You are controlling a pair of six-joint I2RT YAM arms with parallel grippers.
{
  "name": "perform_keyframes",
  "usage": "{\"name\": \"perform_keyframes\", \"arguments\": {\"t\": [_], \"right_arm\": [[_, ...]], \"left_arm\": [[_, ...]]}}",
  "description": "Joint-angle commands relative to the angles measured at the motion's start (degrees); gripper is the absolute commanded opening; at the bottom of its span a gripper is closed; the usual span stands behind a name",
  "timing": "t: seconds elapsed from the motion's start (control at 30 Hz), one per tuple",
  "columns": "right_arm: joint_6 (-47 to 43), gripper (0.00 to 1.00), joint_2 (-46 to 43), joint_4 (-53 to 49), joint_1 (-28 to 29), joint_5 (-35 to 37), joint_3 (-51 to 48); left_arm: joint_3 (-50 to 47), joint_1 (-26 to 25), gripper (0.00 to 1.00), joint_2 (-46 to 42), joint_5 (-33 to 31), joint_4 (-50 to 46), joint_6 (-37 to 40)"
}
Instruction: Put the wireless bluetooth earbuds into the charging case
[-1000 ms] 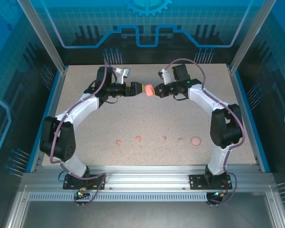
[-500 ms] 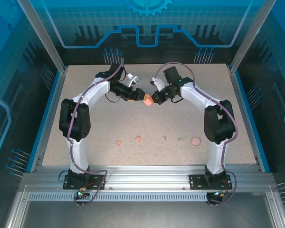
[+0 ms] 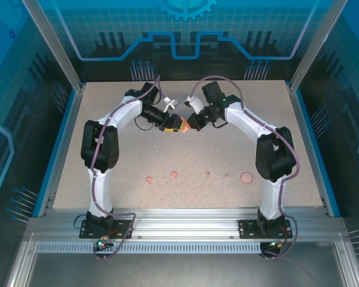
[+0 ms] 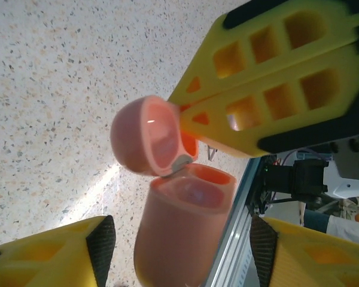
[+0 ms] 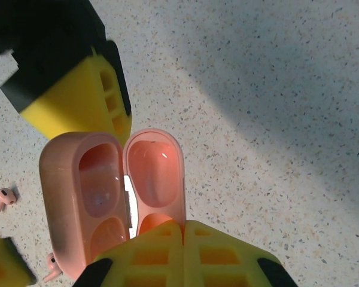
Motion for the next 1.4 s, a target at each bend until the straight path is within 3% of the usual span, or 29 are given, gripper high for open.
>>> {"name": "perform_keyframes", "arguments": {"t": [0.0,0.23,0.6,1.0,1.37], "right_arm": [[-1.3,0.0,0.2,-2.3,0.9,-0.2,2.2],[-2.1,0.0,0.3,-3.3,1.2,0.2,2.4],[-3.0,0.0,0.0,-3.9,1.2,1.0,2.0],[-3.1,0.0,0.0,-4.0,1.0,1.0,2.2],[-3.1,0.0,-0.3,-4.2,1.1,0.4,2.3]], "left_arm": [[2.5,-0.3,0.61,0.9,3.3,-3.2,2.5],[4.1,-0.2,0.58,2.0,4.0,-4.5,3.5],[7.4,0.0,0.43,4.1,5.8,-7.4,4.9],[7.8,0.0,0.35,4.7,6.6,-9.5,6.3],[8.2,0.1,0.4,5.3,7.0,-8.8,5.9]]}}
